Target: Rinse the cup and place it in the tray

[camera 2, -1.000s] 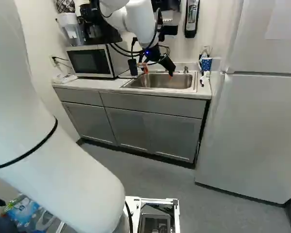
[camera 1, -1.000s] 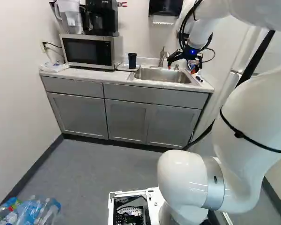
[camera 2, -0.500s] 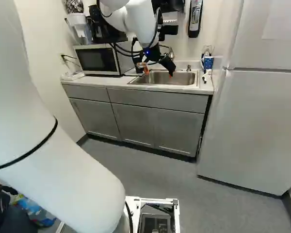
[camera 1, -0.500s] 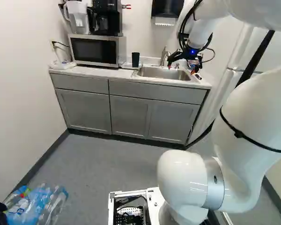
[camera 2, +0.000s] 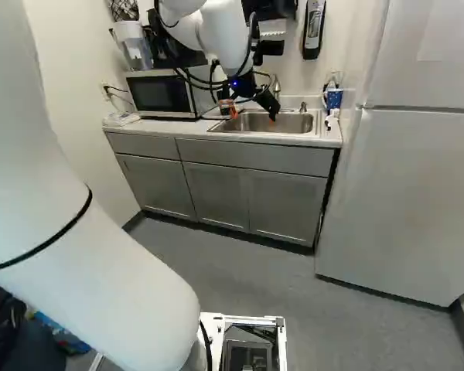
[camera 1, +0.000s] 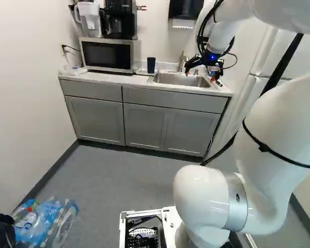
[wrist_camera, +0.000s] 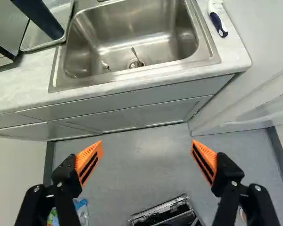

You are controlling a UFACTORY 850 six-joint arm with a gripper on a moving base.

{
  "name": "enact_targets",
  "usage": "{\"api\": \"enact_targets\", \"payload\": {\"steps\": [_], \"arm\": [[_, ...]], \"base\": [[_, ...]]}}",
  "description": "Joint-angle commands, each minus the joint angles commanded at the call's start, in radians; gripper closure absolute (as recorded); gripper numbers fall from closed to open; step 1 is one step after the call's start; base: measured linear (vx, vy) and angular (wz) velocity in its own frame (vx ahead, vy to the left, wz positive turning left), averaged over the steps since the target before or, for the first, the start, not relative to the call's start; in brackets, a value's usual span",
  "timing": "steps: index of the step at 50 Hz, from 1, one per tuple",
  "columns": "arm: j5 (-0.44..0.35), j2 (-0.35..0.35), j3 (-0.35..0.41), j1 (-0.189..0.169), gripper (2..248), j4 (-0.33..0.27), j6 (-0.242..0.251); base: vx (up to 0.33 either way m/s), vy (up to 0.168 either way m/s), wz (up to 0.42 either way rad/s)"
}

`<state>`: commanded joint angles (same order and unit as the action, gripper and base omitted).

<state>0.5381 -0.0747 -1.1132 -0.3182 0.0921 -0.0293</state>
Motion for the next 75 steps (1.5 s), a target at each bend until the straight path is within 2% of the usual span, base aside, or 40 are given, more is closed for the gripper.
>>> {"api": "enact_targets", "payload": {"steps": [40, 58, 75], "arm": [[-0.022, -0.003, 0.016, 0.005, 3, -0.001, 0.0], [-0.08, -0.012, 0.058, 0.018, 3, -0.005, 0.002], [-0.168, -0.024, 0.122, 0.038, 3, -0.011, 0.003]], "base": [[0.0, 0.0, 0.0], [0.0, 0.0, 0.0], [0.0, 0.0, 0.0]]}}
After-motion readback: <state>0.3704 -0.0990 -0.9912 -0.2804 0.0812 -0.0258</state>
